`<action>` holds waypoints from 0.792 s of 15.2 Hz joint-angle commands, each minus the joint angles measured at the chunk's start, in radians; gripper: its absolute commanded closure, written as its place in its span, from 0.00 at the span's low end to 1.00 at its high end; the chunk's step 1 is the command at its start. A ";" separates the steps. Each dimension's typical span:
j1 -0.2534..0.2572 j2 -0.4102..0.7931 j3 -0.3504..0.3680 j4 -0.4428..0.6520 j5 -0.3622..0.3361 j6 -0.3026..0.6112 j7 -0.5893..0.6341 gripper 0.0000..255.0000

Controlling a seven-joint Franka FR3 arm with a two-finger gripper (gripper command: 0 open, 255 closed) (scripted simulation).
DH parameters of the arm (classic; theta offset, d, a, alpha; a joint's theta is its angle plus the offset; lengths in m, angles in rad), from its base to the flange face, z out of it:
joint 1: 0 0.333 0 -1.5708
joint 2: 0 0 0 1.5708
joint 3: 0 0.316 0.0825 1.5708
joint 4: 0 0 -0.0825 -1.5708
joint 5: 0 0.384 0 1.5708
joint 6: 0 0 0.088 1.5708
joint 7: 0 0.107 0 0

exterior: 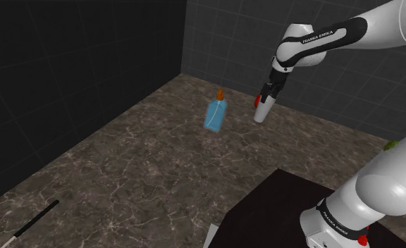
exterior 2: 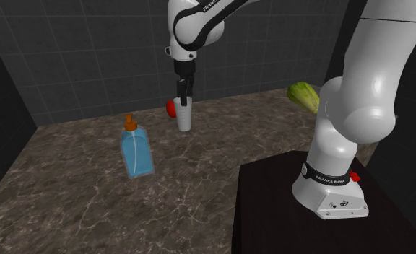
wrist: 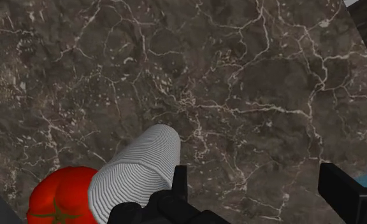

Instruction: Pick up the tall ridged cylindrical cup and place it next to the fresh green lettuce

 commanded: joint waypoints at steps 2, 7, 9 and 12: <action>-0.016 0.102 -0.019 0.068 0.020 0.054 -0.021 0.00; -0.040 0.220 -0.034 0.149 0.054 0.111 -0.049 0.00; -0.043 0.237 -0.033 0.142 0.060 0.135 -0.053 0.00; -0.046 0.264 -0.032 0.132 0.070 0.170 -0.060 0.00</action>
